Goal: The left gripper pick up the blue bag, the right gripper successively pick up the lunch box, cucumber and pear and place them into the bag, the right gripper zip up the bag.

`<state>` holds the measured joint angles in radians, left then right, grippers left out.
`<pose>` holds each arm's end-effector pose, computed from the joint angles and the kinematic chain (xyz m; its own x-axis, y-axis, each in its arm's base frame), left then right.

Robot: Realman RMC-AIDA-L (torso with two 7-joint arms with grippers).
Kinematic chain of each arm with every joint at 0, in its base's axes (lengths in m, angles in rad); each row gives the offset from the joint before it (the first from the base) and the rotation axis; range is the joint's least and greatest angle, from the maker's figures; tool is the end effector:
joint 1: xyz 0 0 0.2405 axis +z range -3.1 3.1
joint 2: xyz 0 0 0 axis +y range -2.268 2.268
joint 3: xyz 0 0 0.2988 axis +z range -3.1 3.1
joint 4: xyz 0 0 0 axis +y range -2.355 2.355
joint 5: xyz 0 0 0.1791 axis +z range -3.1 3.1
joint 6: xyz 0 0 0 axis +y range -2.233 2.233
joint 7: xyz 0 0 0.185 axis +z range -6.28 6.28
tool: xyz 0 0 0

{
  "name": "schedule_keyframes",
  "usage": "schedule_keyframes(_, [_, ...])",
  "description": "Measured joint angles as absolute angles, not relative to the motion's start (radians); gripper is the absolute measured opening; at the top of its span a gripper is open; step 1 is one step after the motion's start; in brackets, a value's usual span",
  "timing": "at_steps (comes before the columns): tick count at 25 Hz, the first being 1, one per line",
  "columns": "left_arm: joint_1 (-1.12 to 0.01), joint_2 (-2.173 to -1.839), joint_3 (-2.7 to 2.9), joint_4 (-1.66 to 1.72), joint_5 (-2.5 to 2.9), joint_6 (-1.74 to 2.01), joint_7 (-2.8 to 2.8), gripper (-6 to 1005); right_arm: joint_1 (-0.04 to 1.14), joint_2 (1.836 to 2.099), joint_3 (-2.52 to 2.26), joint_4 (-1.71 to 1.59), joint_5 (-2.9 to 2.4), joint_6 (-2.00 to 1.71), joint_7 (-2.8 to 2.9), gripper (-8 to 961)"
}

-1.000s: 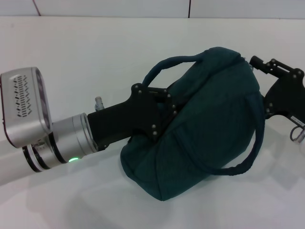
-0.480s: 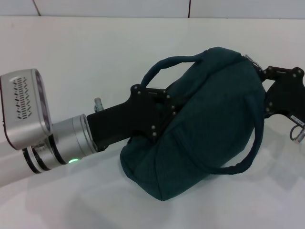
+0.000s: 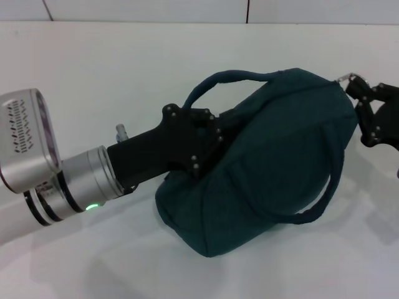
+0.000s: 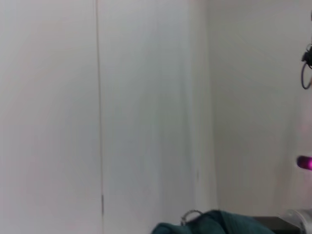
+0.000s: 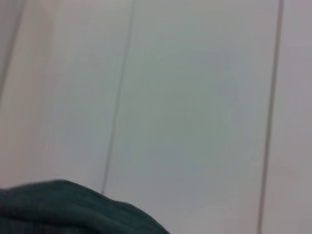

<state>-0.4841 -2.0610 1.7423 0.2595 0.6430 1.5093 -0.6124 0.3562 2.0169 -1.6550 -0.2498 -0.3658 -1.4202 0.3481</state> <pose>-0.2093 0.3021 -0.0941 0.6372 -0.0713 0.7674 0.2496 -0.9230 -0.2930 0.2793 0.3284 -0.0319 0.7204 0.2269 -0.6554 -0.4124 -0.6197 -0.6678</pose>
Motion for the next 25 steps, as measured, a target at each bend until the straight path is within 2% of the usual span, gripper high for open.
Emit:
schedule_keyframes(21, [-0.492, -2.062, 1.722, 0.259, 0.644, 1.508, -0.657, 82, 0.360, 2.013, -1.667, -0.173, -0.360, -1.253, 0.356, 12])
schedule_keyframes(25, [-0.486, -2.077, 1.704, 0.256, 0.639, 1.501, -0.659, 86, 0.364, 2.015, -1.690, -0.186, -0.360, -1.255, 0.356, 11])
